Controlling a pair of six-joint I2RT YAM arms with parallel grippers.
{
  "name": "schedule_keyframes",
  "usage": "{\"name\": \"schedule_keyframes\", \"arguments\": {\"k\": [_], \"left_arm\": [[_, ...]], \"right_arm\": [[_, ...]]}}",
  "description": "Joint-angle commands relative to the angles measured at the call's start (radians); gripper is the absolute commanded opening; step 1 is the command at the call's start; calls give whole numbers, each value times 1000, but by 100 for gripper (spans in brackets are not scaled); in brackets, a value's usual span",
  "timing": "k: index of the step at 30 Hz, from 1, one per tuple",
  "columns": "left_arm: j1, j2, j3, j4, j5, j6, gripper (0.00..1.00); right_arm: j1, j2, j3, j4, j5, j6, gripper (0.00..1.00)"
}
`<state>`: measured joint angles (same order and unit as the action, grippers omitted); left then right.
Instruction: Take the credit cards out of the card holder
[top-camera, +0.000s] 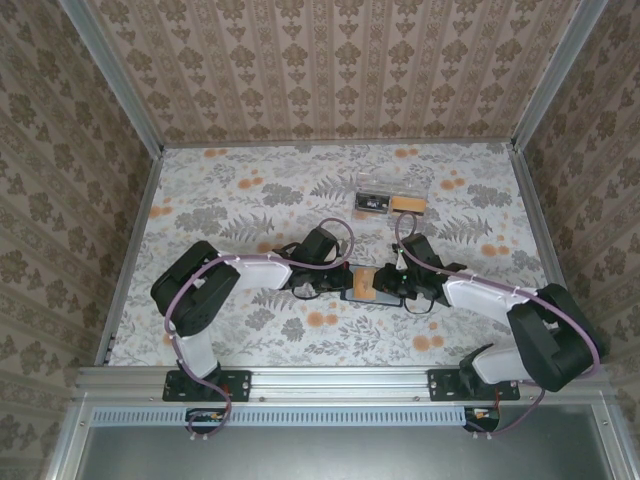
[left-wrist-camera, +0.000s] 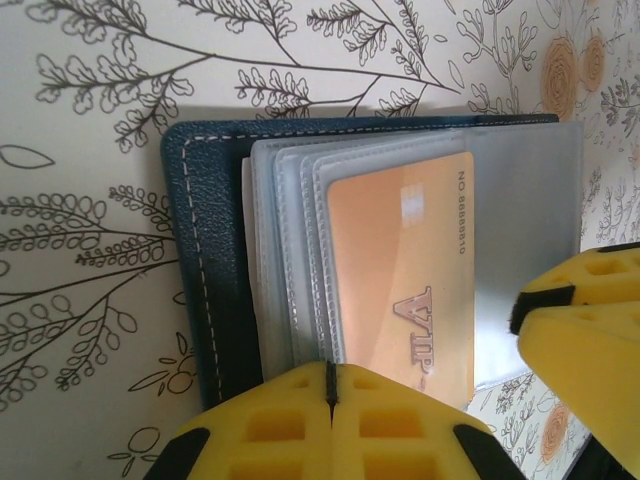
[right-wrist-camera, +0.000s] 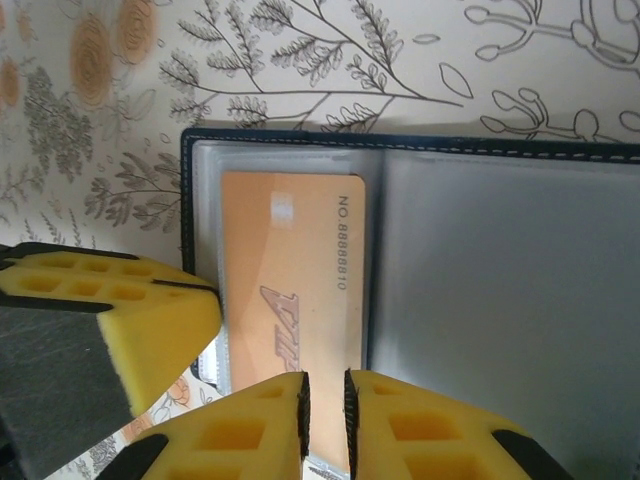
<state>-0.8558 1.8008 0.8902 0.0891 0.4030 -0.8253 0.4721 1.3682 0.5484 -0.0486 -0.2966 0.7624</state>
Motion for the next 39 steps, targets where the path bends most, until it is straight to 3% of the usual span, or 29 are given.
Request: {"name": "schedule_keyframes", "arguments": {"k": [1,15,22,39], "left_arm": [[0,18,0,-34,-4,2,0],[-10,26,6,-40,-4,-1,0],[-11,25,6,-40,-4,-3,0],[-10,12,10,-75,-23,9,0]], "right_arm": [[-1,15,23,18,-17,4,22],[-20,94,3,79,-62,18,21],[-40,62,-27,84,-71,25,0],[-143,-95,-107,-12,-65,4,0]]}}
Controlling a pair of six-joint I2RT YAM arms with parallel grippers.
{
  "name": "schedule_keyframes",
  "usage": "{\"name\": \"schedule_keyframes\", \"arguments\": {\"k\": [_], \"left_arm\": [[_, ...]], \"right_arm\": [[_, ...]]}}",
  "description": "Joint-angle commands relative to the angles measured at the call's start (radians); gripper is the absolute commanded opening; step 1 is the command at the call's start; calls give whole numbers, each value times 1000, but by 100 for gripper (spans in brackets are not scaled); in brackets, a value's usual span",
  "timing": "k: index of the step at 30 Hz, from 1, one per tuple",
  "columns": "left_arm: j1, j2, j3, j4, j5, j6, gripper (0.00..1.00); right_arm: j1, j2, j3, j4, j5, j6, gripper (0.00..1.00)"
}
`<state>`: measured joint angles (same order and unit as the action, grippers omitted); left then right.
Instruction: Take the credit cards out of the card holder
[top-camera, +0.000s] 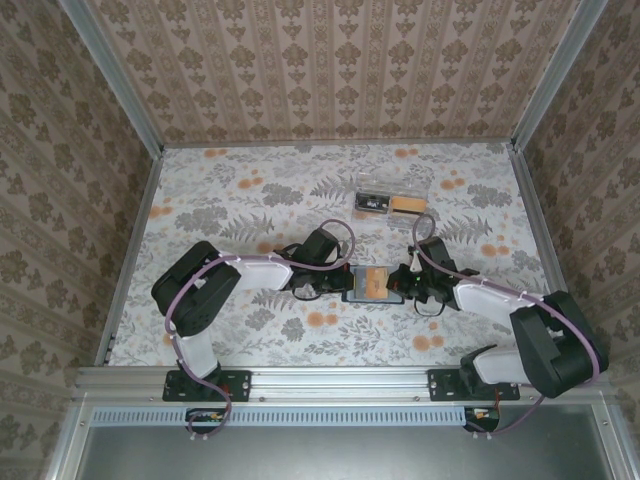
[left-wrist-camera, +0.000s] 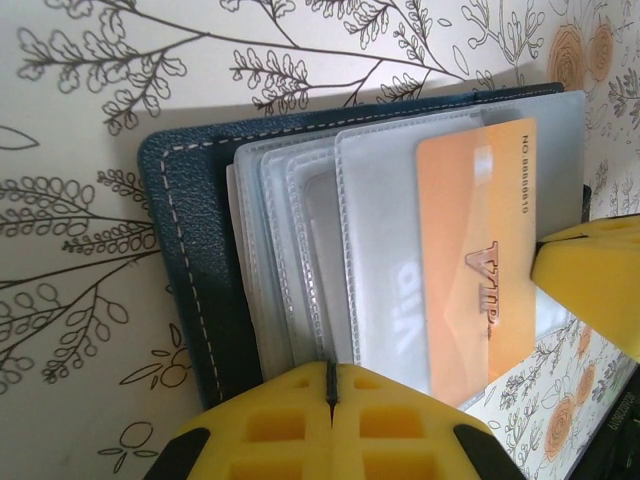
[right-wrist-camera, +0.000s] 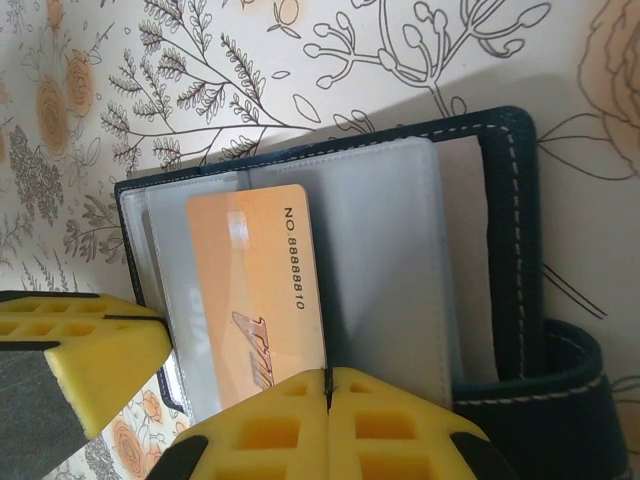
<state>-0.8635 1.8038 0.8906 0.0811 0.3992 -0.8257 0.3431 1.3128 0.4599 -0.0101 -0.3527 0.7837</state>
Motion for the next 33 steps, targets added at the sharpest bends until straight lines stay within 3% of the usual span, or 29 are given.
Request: {"name": "schedule_keyframes", "arguments": {"k": [1,10,24,33], "left_arm": [[-1,3,11,-70,-19,12,0],[-27,-32,113,-147,-30,75,5],[-72,95,216,-165,-13,78,3],[-76,134,216,-204,-19,73,0]], "right_arm": [[-15,-54,-26,-51,-11,-22,0],[-17,-39,-33,-11,-60,-32,0],[-18,-23,-35,6,-57,-25,0],[-17,12,-41,65,-83,-7,17]]}}
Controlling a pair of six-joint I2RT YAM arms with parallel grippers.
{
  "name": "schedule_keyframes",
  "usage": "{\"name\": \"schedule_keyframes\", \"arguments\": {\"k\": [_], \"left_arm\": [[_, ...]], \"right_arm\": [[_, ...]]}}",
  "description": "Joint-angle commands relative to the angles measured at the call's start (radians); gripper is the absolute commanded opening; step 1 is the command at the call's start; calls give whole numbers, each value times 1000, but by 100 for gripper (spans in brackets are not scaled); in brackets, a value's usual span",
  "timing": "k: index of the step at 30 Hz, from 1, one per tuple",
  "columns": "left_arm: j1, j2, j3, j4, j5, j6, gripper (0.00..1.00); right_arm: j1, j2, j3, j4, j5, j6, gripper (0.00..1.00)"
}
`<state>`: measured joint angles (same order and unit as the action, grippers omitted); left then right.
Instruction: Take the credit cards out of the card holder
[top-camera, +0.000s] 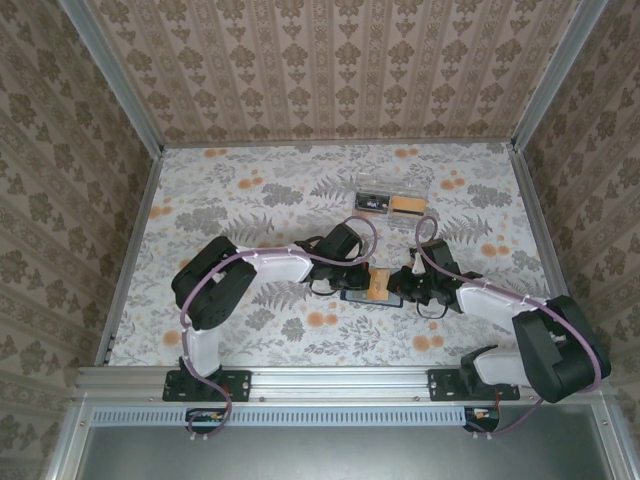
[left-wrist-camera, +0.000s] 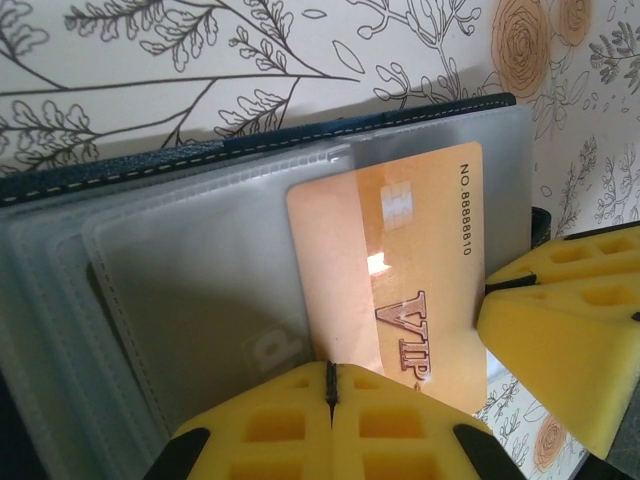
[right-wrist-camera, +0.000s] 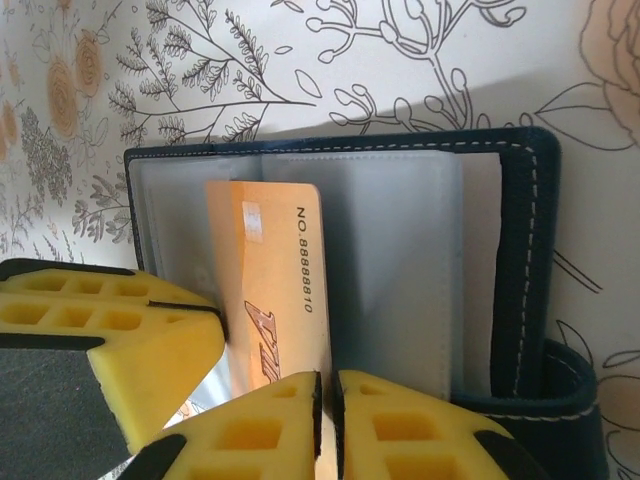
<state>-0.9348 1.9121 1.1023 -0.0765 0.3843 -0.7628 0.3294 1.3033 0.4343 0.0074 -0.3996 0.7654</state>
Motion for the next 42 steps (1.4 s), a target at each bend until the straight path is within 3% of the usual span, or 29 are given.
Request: {"name": "schedule_keyframes", "arguments": {"k": [1,5,11,16,25,34,37,40,42], "left_arm": [[-5,26,3,-46,-4,9,0],[-9,30,5,-43,1,8,0],[-9,18,-2,-45,-4,8,0],[1,9,-11,-45,-8,7,0],[13,-30,-34,-32,-7,7,0],[12,-97,-18,-8,14,10,2],[13,-171,-27,1,-2,18,13],[21,-277,-69,16,-40,21,41],[35,-355,-104,17,-75,21,51]], "right_arm": [[-4,28,-17,62,-43,17,17],[-3,61,-17,112,-68,34,19],[-7,40,-18,82,-53,28,0],[-44,-25,-49,26,-46,18,0],[-110,-283,-82,-164,-6,-13,0],[-112,-555,36,-413,5,-87,0],[-113,-558,120,-478,25,-147,0],[-109,-507,218,-520,55,-219,0],[-103,-453,283,-527,78,-282,0]]}}
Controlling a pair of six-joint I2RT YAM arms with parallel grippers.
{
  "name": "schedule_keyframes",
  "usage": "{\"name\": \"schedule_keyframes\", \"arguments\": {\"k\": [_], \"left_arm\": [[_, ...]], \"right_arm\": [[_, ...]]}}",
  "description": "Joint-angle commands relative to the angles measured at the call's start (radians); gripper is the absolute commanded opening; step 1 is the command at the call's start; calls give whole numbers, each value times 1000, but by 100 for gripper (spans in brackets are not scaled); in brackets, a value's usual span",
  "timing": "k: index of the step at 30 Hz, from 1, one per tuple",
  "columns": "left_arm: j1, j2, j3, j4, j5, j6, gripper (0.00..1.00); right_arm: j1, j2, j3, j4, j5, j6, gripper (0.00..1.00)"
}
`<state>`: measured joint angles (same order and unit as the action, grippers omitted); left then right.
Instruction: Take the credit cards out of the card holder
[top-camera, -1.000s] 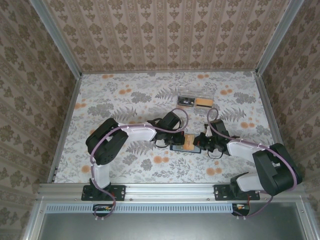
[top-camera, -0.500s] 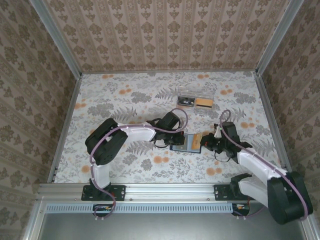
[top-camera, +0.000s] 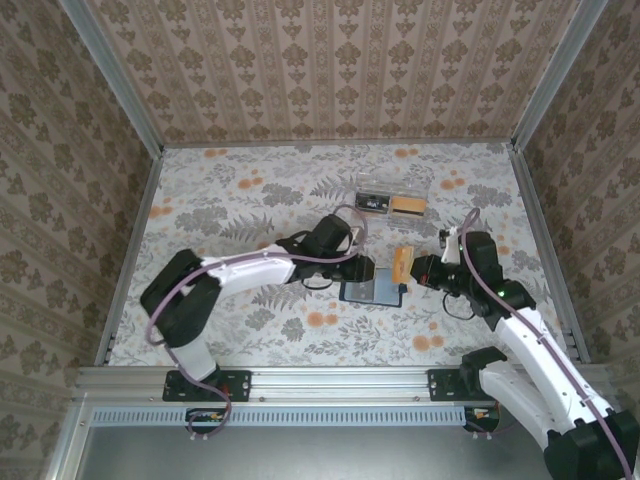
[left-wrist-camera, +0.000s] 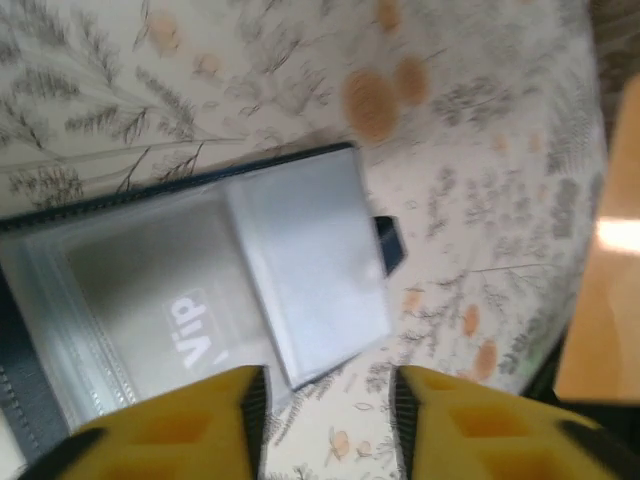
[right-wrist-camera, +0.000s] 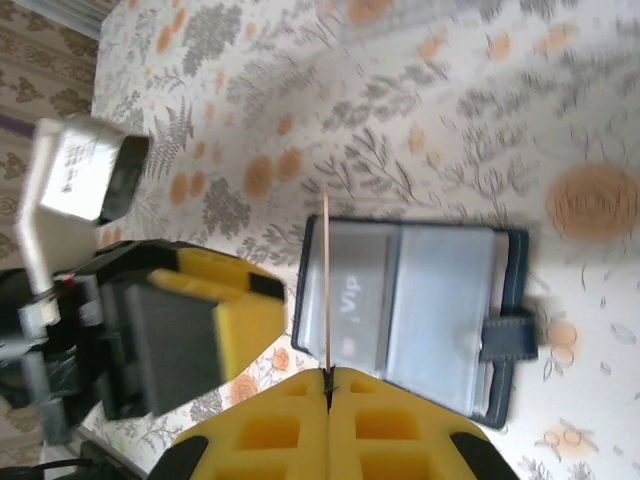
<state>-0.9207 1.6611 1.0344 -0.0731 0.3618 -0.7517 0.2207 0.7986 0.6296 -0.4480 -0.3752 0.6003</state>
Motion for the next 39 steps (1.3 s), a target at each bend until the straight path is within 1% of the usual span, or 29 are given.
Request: {"name": "schedule_keyframes", "arguments": {"k": [1,4,9,11,12,17,20,22,26,32,39], "left_arm": [[29,-146,-58,13,-69,9,55],[58,-286,-138,11,-108,15,66],[103,-503,-241,-35,-167,42,93],[117,-568,-276,-49,-183,52,96],[123,-603,-294,-55,-189,53,100],[156,-717,-365,-61,-182,64,100],[174,-765,-392,-81,-184,75,100],[184,-796,-406,-97,-185,78,100],[206,-848,-434,-116,-184,81,100],[227,-887,-463,-124,-187,71,100],[240,-900,-471,-147,-203,69,100]], "right_arm": [[11,77,119,-72,70,-150,0],[39,155,210,-61,130,-273,0],[83,278,326,-44,225,-594,0],[85,328,374,-61,250,-704,0],[86,354,401,-76,270,-762,0],[88,494,528,-185,407,-1012,0],[90,551,558,-190,473,-1120,0],[89,583,570,-192,478,-1205,0],[88,650,563,-125,490,-1341,0],[87,765,614,-116,502,-1558,0],[70,834,660,-62,524,-1723,0]]}}
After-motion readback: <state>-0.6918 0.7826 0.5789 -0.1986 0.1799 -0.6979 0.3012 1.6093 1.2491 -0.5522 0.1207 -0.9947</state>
